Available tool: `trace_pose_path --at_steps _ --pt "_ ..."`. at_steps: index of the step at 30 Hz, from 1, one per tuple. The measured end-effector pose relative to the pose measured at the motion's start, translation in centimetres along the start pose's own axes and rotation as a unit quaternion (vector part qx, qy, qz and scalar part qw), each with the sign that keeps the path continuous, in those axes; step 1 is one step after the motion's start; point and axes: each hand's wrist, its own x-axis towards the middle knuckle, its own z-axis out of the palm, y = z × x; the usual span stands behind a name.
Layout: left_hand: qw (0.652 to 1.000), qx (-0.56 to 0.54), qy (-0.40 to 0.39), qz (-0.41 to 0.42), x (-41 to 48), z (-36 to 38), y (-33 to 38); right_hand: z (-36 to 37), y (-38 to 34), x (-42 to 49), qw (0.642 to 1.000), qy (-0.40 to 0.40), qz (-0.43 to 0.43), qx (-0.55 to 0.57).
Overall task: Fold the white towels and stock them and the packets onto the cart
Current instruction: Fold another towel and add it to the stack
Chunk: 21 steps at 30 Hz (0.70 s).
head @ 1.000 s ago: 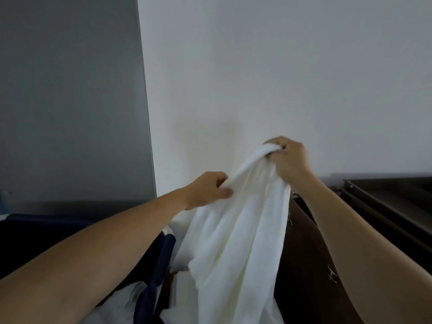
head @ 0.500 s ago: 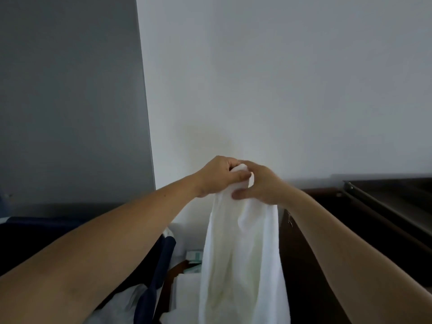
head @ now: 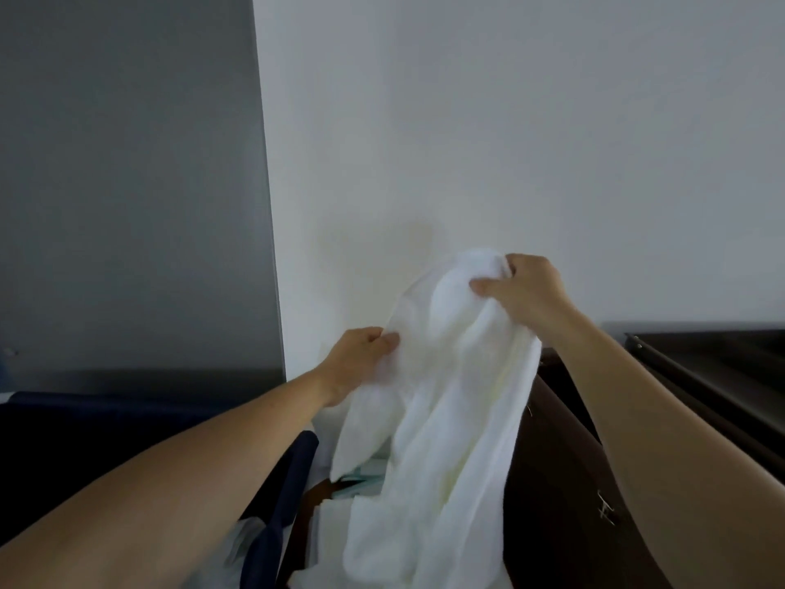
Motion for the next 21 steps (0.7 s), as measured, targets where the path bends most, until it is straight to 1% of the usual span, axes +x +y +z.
trace_pose_path --at_steps 1,3,5,6,7,8,10,11,12,14,15,17,21 --pt "1.0 0.004 0.014 0.015 0.0 -0.3 0.8 0.3 0.5 -0.3 0.999 -0.031 -0.011 -0.04" --pt "0.997 0.041 0.022 0.062 0.3 -0.4 2.7 1.6 0.9 -1.6 0.991 -0.104 -0.068 -0.045" --pt "0.99 0.088 -0.018 0.107 0.6 -0.1 4.3 3.5 0.9 -2.6 0.975 -0.185 -0.119 -0.035" --pt "0.985 0.109 -0.049 0.123 0.6 0.2 4.9 4.5 1.1 -2.8 0.967 -0.213 -0.134 -0.029" --pt "0.98 0.125 -0.075 0.133 0.7 0.3 5.2 5.2 1.3 -2.9 0.964 -0.224 -0.139 -0.033" --pt "0.978 0.128 -0.091 0.137 0.7 0.4 5.2 5.5 1.3 -2.9 0.966 -0.213 -0.135 -0.051" --pt "0.982 0.107 -0.092 0.127 0.7 -0.1 4.4 5.1 1.6 -2.5 0.976 -0.154 -0.125 -0.087" --pt "0.983 0.111 -0.088 0.113 0.5 -0.4 3.7 4.8 1.7 -2.3 0.982 -0.121 -0.117 -0.087" --pt "0.982 0.136 -0.091 0.093 0.4 -0.8 2.8 4.2 1.6 -2.0 0.989 -0.082 -0.105 -0.063" --pt "0.975 0.188 -0.109 0.039 -0.2 -1.5 0.6 2.9 1.1 -1.5 0.997 -0.012 -0.066 0.024" --pt "0.976 0.187 -0.106 0.017 -0.6 -1.9 -0.5 2.2 0.8 -1.2 0.997 0.011 -0.043 0.063" --pt "0.984 0.157 -0.081 -0.014 -1.2 -2.9 -2.1 1.0 0.7 -0.6 0.995 0.032 -0.007 0.097" --pt "0.993 0.1 -0.035 -0.041 -1.5 -4.8 -2.7 1.2 2.1 -0.1 0.992 0.023 0.043 0.118"
